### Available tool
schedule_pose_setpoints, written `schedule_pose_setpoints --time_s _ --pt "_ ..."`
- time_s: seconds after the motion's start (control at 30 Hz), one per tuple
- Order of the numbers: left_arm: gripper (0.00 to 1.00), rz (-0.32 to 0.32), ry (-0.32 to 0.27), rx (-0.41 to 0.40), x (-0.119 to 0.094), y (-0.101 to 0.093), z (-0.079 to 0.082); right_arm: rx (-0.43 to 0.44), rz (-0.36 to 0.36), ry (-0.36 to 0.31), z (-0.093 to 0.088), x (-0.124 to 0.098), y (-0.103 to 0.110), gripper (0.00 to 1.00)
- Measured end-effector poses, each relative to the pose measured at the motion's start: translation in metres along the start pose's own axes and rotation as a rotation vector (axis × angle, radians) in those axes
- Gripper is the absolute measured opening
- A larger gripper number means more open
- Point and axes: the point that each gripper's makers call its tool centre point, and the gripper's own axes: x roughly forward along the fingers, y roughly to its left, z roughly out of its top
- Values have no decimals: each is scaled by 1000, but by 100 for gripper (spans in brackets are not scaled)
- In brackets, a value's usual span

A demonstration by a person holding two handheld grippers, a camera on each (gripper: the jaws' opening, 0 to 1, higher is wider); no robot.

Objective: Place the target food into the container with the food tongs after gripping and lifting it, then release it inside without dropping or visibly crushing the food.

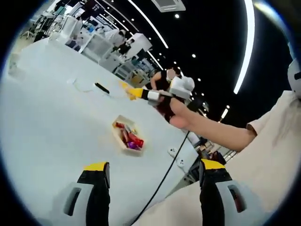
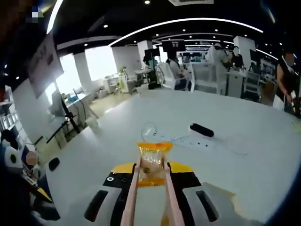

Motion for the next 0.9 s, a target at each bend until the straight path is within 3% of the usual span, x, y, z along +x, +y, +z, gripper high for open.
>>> schedule_pose_setpoints --time_s 0.67,0.9 --pt "77 -20 13 8 10 -4 -4 28 -61 12 -20 -26 -33 25" --pt "77 -19 10 6 10 -3 -6 33 -65 29 -31 -32 -36 25"
